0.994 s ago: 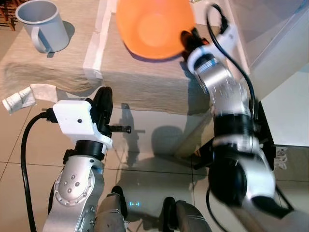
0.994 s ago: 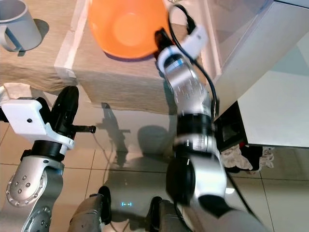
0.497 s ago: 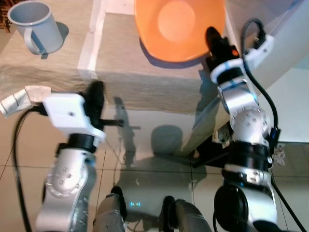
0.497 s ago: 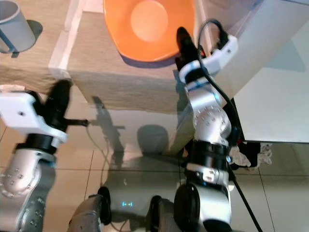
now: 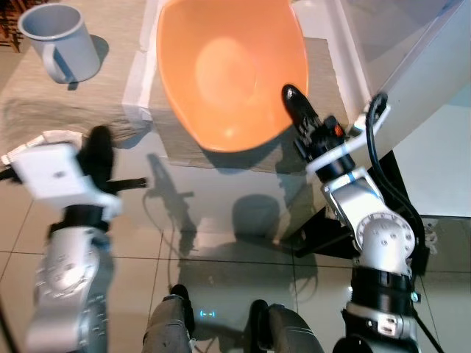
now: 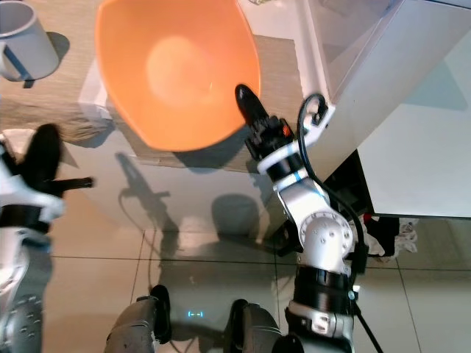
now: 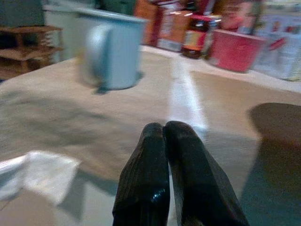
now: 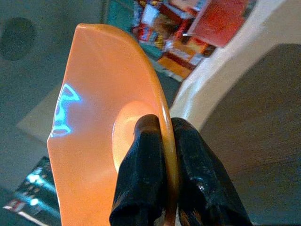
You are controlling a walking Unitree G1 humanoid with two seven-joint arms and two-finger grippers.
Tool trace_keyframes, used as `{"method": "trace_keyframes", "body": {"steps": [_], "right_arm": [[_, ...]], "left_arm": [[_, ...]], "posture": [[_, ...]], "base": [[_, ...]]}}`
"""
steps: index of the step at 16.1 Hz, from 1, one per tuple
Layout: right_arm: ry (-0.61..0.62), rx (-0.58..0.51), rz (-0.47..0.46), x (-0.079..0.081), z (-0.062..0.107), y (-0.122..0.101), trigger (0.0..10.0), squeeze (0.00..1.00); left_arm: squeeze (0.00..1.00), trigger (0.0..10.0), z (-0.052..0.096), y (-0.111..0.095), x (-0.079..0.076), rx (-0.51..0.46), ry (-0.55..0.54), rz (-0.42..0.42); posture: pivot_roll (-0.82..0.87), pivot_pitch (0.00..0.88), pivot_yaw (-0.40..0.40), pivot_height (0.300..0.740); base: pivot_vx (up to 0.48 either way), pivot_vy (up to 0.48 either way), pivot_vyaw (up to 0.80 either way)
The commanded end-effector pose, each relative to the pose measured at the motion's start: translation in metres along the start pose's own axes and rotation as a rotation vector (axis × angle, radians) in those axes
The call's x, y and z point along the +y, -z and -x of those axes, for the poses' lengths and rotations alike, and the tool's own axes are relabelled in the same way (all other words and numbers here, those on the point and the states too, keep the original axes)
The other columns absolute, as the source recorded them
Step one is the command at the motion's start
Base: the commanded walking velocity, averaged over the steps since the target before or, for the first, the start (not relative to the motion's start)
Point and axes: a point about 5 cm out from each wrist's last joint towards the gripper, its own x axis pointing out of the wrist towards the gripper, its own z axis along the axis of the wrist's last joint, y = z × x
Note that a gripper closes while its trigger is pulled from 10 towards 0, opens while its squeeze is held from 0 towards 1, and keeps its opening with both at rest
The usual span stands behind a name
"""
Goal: Setting the table
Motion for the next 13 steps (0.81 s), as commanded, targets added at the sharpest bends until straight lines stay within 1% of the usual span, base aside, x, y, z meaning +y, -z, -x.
{"method": "trace_keyframes", "body": {"steps": [1, 2, 3, 6, 7, 8, 9, 10, 11, 13], "right_arm": [[-0.109, -0.021, -0.005, 0.018, 0.000, -0.003, 10.0, 0.00], [-0.123, -0.012, 0.000, 0.019, 0.002, -0.004, 10.0, 0.00], [-0.165, 0.012, -0.002, 0.023, 0.006, -0.003, 10.0, 0.00], [-0.243, 0.082, 0.005, 0.028, 0.020, -0.001, 10.0, 0.00], [-0.274, 0.121, 0.020, 0.029, 0.028, 0.000, 10.0, 0.00], [-0.283, 0.151, 0.036, 0.026, 0.035, -0.002, 10.0, 0.00], [-0.280, 0.165, 0.052, 0.024, 0.037, -0.003, 10.0, 0.00], [-0.279, 0.172, 0.059, 0.023, 0.038, -0.004, 10.0, 0.00], [-0.268, 0.189, 0.092, 0.019, 0.041, -0.006, 10.0, 0.00], [-0.254, 0.200, 0.120, 0.015, 0.042, -0.009, 10.0, 0.00]], "left_arm": [[0.00, 10.0, 0.003, 0.004, 0.006, 0.020, -0.008, 0.002], [0.00, 10.0, 0.005, 0.006, 0.007, 0.028, -0.004, 0.009], [0.00, 10.0, 0.006, 0.009, 0.006, 0.031, 0.003, 0.035], [0.00, 10.0, 0.006, 0.016, -0.003, 0.044, 0.050, 0.064], [0.00, 10.0, 0.005, 0.017, -0.005, 0.041, 0.068, 0.080], [0.00, 10.0, 0.003, 0.019, -0.006, 0.038, 0.079, 0.085], [0.00, 10.0, 0.002, 0.019, -0.005, 0.037, 0.082, 0.085], [0.00, 10.0, 0.001, 0.020, -0.004, 0.036, 0.082, 0.086], [0.00, 10.0, -0.001, 0.021, -0.003, 0.031, 0.084, 0.086], [0.00, 10.0, -0.004, 0.021, -0.001, 0.022, 0.088, 0.080]], "posture": [[-0.04, 0.190, -0.049, 0.740], [-0.04, 0.185, -0.044, 0.740], [-0.05, 0.176, -0.041, 0.740], [-0.05, 0.159, -0.035, 0.740], [-0.06, 0.154, -0.031, 0.740], [-0.06, 0.146, -0.024, 0.740], [-0.06, 0.144, -0.023, 0.740], [-0.07, 0.139, -0.022, 0.740], [-0.07, 0.134, -0.017, 0.740], [-0.07, 0.126, -0.014, 0.740]], "base": [[0.000, 0.000, 0.00], [0.000, 0.000, 0.00], [0.000, -0.382, 0.00], [0.000, -0.480, 0.00], [0.000, -0.480, 0.00], [0.000, -0.472, 0.00], [0.000, -0.472, 0.00], [0.000, -0.472, 0.00], [0.000, -0.472, 0.00], [0.000, -0.472, 0.00]]}}
